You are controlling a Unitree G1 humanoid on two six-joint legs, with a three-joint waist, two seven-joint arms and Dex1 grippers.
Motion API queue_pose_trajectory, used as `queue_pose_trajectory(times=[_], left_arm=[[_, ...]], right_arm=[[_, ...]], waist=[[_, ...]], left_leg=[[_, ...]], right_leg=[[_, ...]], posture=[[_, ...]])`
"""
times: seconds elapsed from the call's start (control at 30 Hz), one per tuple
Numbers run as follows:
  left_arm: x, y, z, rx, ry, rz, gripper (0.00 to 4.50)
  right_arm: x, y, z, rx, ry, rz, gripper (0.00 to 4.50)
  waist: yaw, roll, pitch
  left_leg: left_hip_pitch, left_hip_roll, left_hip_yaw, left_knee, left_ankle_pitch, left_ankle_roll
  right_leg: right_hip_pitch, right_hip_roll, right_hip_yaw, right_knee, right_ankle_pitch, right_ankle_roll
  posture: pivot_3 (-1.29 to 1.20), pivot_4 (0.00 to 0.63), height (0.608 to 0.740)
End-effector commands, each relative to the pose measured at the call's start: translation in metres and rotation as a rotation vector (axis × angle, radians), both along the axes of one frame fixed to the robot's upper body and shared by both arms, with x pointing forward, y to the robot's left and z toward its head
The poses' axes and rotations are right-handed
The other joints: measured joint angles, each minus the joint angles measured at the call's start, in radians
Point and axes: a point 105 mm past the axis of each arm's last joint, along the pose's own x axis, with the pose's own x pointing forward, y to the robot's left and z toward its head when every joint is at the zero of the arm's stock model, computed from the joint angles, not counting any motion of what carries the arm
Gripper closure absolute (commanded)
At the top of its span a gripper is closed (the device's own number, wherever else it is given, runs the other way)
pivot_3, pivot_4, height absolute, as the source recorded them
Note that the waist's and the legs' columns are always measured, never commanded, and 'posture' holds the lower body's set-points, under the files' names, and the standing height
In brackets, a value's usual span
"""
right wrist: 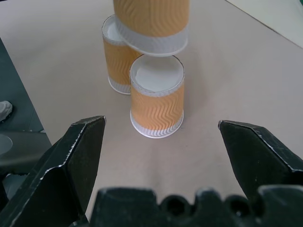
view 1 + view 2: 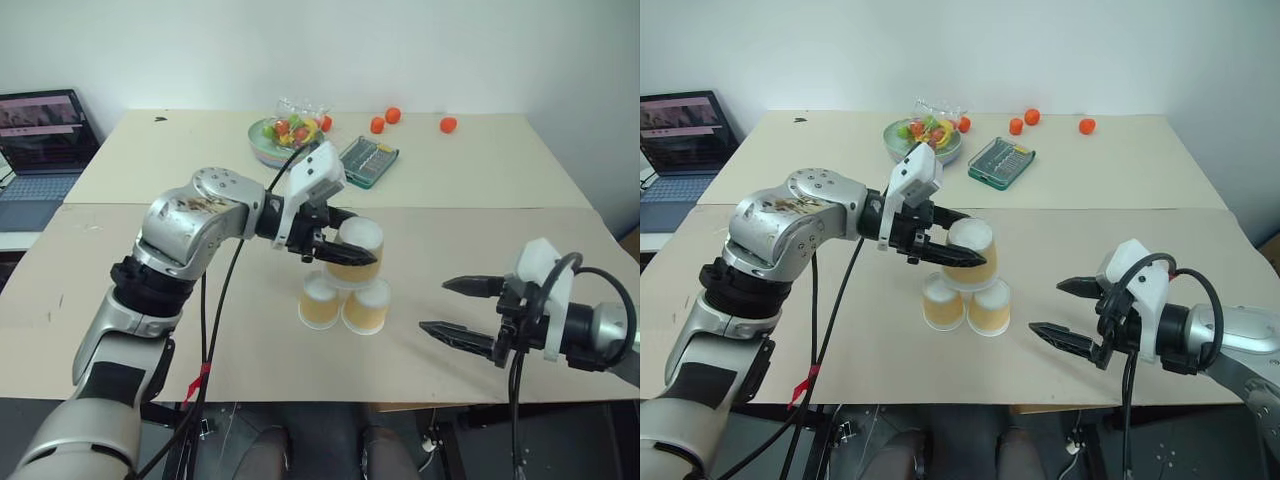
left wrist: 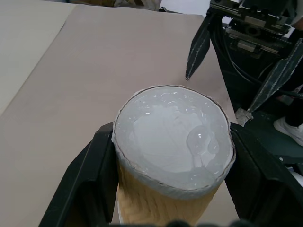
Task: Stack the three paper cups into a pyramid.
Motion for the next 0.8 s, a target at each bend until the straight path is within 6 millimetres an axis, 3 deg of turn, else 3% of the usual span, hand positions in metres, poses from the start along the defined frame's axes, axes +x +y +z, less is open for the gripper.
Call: queue_pose_trajectory(times=[0.03,0.4,0.47,0.57,0.8], left_arm=[[-0.007,0.004,0.006,-0.012,-0.028,-0.02,1.95],[-0.001,0.005,-0.002,-0.005,-0.039,0.011,1.95],[0.003,0.005,-0.005,-0.012,-0.045,0.024,0.95],[0.008,0.005,-0.008,-0.019,-0.04,0.042,0.06],[0.012,0.005,-0.004,-0.044,-0.026,0.057,0.06]], right_arm=[[0.001,0.003,0.01,-0.004,-0.042,0.016,0.0],[0.004,0.001,0.013,-0.004,-0.054,0.005,0.0],[0.005,0.001,0.013,-0.012,-0.059,0.002,0.0],[0.006,-0.001,0.014,-0.015,-0.06,-0.003,0.0],[0.008,-0.003,0.014,-0.023,-0.056,-0.009,0.0]], waist=[[0.0,0.0,0.0],[0.003,0.0,0.0],[0.003,0.0,0.0],[0.003,0.0,0.0],[0.003,0.0,0.0]], left_leg=[[0.0,0.0,0.0,0.0,0.0,0.0],[0.0,0.0,0.0,0.001,0.0,0.0],[0.0,0.0,0.0,0.001,0.0,0.0],[0.0,0.0,0.0,0.001,0.0,0.0],[0.0,0.0,0.0,0.001,0.0,0.0]], right_leg=[[0.0,0.0,0.0,0.0,0.0,0.0],[0.0,0.0,0.0,0.0,0.0,0.0],[0.0,0.0,0.0,0.0,0.0,0.0],[0.0,0.0,0.0,0.0,0.0,0.0],[0.0,0.0,0.0,0.0,0.0,0.0]], posture=[[0.0,0.15,0.74],[0.0,0.15,0.74],[0.0,0.15,0.74],[0.0,0.15,0.74],[0.0,0.15,0.74]])
